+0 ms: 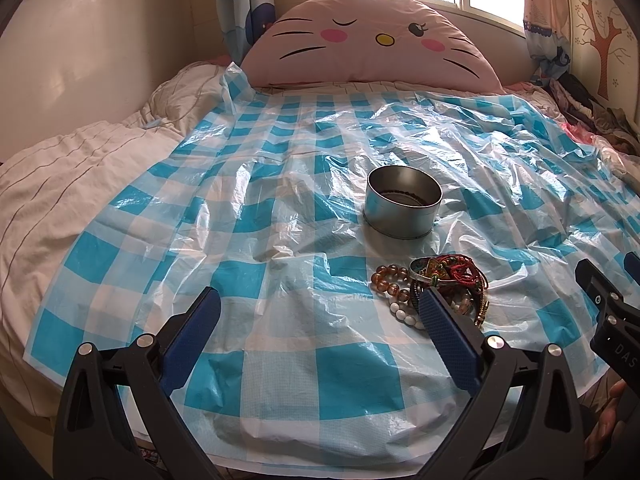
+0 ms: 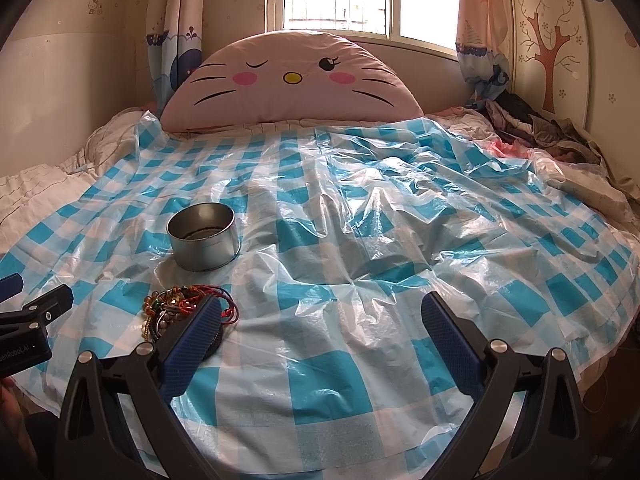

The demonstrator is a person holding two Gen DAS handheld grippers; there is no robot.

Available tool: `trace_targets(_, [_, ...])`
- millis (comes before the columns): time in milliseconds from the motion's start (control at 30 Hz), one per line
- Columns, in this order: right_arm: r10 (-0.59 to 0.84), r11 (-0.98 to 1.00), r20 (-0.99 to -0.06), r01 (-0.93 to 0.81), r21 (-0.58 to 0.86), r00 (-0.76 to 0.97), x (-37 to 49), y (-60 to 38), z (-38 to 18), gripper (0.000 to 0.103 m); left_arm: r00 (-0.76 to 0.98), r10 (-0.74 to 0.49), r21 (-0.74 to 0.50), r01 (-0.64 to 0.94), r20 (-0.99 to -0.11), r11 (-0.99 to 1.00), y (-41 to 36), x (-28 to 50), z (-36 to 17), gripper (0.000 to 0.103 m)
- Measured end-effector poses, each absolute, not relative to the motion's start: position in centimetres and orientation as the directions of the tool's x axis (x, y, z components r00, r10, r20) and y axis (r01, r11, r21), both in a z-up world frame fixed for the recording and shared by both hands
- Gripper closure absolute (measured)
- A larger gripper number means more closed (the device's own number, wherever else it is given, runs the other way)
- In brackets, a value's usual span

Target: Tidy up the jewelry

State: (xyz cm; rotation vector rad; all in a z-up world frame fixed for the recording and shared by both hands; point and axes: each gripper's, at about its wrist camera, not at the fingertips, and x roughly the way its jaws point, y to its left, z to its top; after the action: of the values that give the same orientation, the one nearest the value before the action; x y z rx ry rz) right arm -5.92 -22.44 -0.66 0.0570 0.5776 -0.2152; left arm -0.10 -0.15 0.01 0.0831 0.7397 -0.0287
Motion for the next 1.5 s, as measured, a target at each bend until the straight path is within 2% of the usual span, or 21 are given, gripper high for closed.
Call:
trace_targets(1133, [-0.181, 0.976, -0.547, 0.216, -0.001, 0.817, -5.7, -22.9, -1.0, 0.007, 0.740, 0.002, 0.067, 0.058, -0.673, 0.996, -0.1, -0.1, 0.0, 0.007])
trace_targets(1500, [-0.142, 0.978, -0.555, 0.203, 0.051, 0.820, -6.0, -22.2, -0.8, 0.007, 0.740, 0.002, 0.068, 0.059, -0.673, 0.996, -0.3, -0.1, 0.3, 0.007])
